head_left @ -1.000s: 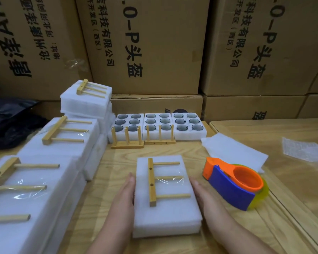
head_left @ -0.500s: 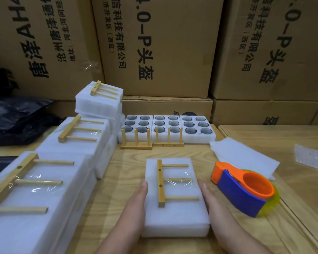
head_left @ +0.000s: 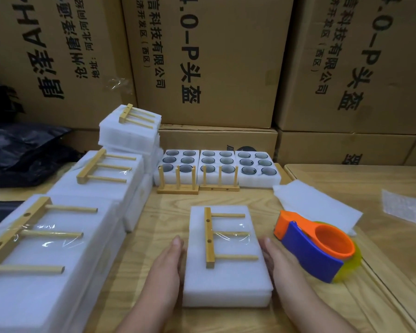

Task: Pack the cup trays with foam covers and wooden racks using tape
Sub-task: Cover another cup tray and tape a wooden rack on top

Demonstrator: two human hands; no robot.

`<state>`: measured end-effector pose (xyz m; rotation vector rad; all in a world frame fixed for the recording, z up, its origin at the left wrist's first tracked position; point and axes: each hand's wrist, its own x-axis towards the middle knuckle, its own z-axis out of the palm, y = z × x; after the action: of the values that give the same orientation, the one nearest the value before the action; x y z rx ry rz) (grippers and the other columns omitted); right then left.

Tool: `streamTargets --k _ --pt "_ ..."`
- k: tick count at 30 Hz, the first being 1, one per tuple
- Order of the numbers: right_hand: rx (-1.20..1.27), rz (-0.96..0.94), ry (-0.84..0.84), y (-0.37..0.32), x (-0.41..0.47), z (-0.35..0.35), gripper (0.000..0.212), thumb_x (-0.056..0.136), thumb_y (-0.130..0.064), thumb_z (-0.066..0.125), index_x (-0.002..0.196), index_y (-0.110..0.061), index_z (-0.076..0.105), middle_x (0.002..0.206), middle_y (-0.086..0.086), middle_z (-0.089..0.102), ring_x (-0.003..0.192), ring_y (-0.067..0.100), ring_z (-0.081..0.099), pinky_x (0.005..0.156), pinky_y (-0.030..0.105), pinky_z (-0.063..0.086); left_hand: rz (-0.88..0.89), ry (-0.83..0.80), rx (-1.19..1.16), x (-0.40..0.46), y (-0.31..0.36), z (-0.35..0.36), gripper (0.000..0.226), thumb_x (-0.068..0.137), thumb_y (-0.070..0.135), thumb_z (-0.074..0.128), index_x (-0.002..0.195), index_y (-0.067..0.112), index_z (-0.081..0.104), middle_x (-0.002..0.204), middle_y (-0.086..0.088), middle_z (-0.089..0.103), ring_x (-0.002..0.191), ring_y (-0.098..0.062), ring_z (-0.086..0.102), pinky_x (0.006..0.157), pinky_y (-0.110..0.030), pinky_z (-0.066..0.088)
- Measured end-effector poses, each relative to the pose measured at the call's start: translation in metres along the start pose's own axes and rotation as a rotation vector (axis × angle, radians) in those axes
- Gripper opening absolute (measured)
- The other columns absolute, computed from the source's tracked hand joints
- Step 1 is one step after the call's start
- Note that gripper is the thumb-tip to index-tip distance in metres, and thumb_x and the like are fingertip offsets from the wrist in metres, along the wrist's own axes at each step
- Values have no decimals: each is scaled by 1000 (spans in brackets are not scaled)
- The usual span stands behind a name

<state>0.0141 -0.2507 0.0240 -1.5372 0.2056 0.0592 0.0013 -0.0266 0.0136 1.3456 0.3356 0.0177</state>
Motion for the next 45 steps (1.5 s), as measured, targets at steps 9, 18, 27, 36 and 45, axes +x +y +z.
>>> streamTargets --k 9,18,27,36,45 --pt "-268 67 61 -18 -14 -3 37 93 -33 63 64 -16 78 62 -13 73 57 -3 67 62 33 46 403 53 561 -45 -17 -26 31 87 48 46 95 65 71 93 27 74 97 11 64 79 -9 45" --pt "316 249 -258 -37 -8 4 40 69 -22 82 106 -8 79 114 20 74 101 39 73 87 49 57 444 -91 308 -56 -4 -34 42 85 52 54 121 43 71 120 12 73 121 -6 63 100 -20 45" --pt "378 67 -285 -81 -9 44 43 78 -33 68 115 -11 75 116 9 76 96 25 75 74 40 59 420 149 1121 -34 -17 -12 70 62 41 63 132 37 62 137 13 62 128 -12 58 106 -28 44" --pt "354 -46 -430 -145 11 162 24 93 -35 66 106 -20 79 113 2 77 93 16 75 77 36 60 429 177 1408 -30 -14 3 70 21 72 72 82 39 82 100 6 78 90 -15 76 89 -36 33" --pt "362 42 -419 -155 32 254 35 89 -35 75 117 -15 69 105 4 79 92 21 77 81 43 63 468 174 1421 -15 -21 -3 65 19 78 66 74 45 79 96 9 79 86 -12 76 122 -38 -7"
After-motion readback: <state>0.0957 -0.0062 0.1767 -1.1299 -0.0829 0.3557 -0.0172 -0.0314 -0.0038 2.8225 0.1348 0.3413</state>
